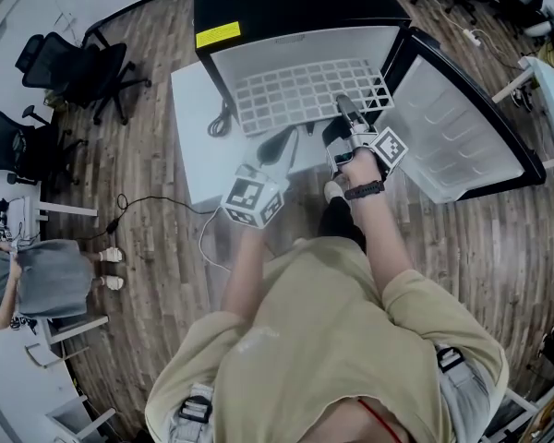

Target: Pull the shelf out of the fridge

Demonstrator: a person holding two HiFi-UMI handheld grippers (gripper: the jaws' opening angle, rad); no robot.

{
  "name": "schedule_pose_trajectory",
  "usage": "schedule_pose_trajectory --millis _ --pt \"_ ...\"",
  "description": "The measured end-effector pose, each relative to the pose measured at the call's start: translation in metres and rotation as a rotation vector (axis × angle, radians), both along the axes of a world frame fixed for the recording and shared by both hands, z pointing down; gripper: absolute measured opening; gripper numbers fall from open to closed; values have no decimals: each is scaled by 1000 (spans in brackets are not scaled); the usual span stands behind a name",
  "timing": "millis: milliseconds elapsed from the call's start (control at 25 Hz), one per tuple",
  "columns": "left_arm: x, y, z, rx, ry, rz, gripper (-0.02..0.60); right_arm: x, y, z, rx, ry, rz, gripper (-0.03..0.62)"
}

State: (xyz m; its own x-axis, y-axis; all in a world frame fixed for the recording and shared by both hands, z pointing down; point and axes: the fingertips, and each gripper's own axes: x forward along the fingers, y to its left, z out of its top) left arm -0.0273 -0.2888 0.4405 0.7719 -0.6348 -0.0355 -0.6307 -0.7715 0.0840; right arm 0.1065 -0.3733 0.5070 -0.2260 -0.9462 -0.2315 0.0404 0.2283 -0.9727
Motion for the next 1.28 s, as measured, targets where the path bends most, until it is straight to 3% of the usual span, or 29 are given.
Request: schedule_pose_trajectory --millis 240,560,680,960,1040,1120,1280 --pt "-1 7 4 -5 -2 14 0 1 26 3 23 21 12 25" --pt "2 10 3 -7 -1 25 0 12 58 -18 89 310 56 31" --pt "-4 5 9 -35 -6 -9 0 5 69 -39 106 518 94 29" --pt "-16 -10 6 -24 3 -90 0 -26 87 -80 216 1341 196 29" --pt "-21 -15 5 -6 -13 -132 0 -35 86 -83 239 1528 216 29" --pt "-26 -19 3 22 -38 -177 0 -39 84 -82 245 1603 224 29" --pt "-33 -22 -1 82 -84 -243 0 -40 78 -74 228 1609 214 29"
